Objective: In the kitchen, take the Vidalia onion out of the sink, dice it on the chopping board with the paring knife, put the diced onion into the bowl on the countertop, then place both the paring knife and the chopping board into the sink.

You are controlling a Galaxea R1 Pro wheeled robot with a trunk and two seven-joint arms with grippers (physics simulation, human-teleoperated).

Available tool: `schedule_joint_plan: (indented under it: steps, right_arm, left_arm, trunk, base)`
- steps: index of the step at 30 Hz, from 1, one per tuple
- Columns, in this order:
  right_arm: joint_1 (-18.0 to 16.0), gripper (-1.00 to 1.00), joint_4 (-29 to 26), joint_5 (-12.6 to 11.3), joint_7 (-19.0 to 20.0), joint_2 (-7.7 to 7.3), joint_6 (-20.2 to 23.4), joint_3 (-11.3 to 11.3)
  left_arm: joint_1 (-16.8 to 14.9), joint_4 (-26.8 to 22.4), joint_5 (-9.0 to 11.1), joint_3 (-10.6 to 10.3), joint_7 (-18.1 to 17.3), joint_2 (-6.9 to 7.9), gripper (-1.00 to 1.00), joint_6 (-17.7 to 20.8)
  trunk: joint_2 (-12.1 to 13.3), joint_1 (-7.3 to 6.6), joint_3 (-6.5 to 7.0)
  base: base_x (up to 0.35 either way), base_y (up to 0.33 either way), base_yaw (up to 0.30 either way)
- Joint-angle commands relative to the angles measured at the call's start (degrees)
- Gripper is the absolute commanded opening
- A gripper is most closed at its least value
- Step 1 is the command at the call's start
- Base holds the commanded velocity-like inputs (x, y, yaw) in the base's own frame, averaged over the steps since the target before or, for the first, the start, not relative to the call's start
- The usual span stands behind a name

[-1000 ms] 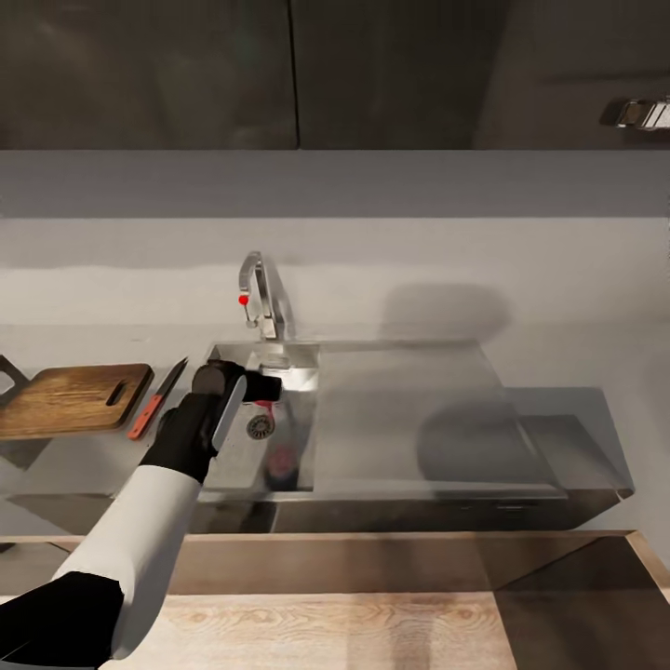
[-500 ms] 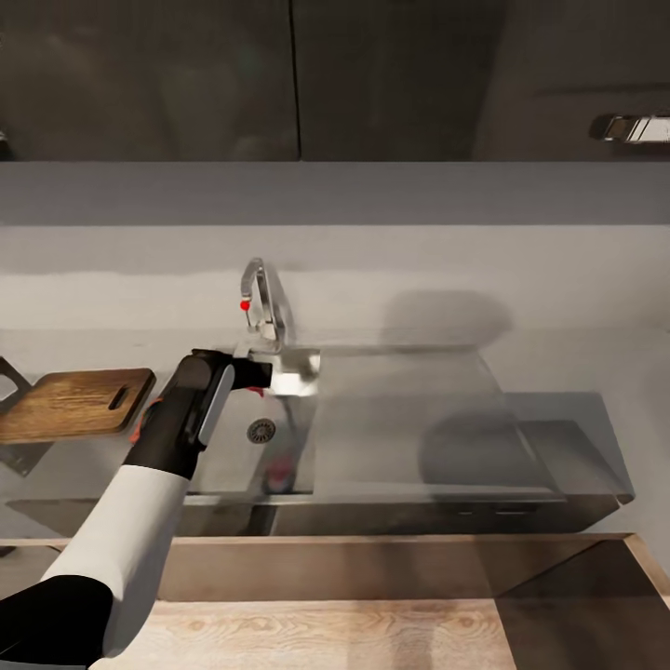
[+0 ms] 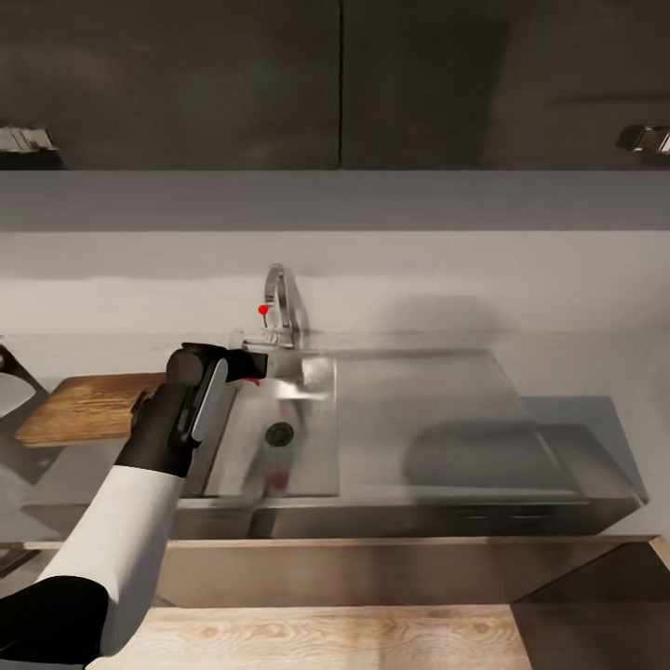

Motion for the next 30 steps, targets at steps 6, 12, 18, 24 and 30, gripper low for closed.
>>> schedule_joint_plan:
  steps: [6,12,18,24,30]
  right_arm:
    - [0.0,1.00,0.0,0.6,-0.3,0.02,-0.1,-0.4]
    - [0.0,1.00,0.0,0.6,-0.3,-0.02,-0.1,-0.4]
    - [0.0,1.00,0.0,0.6,-0.3,0.01,-0.1,-0.3]
    - [0.0,1.00,0.0,0.6,-0.3,-0.04,-0.1,-0.4]
    - [0.0,1.00,0.0,0.6,-0.3,-0.07,-0.1,-0.4]
  left_arm:
    - [0.0,-0.3,0.2,1.3,-0.1,0.35,-1.00,0.2]
    - [0.0,-0.2,0.3,1.5,-0.1,0.38,-1.00,0.2]
    - [0.0,-0.2,0.3,1.5,-0.1,0.38,-1.00,0.2]
    - [0.0,-0.2,0.3,1.5,-0.1,0.38,-1.00,0.2]
    - [0.0,-0.2,0.3,1.5,-0.1,0.38,-1.00,0.2]
  trunk:
    - [-0.1,0.02,0.20]
    - [-0.1,0.02,0.42]
    - [-0.1,0.02,0.62]
    - [-0.1,0.02,0.78]
    - [-0.1,0.02,0.90]
  base:
    - [0.000,0.280,0.000]
    - [0.000,0.282,0.000]
    - [0.000,0.282,0.000]
    - [0.000,0.280,0.000]
    - [-0.020,0.275,0.000]
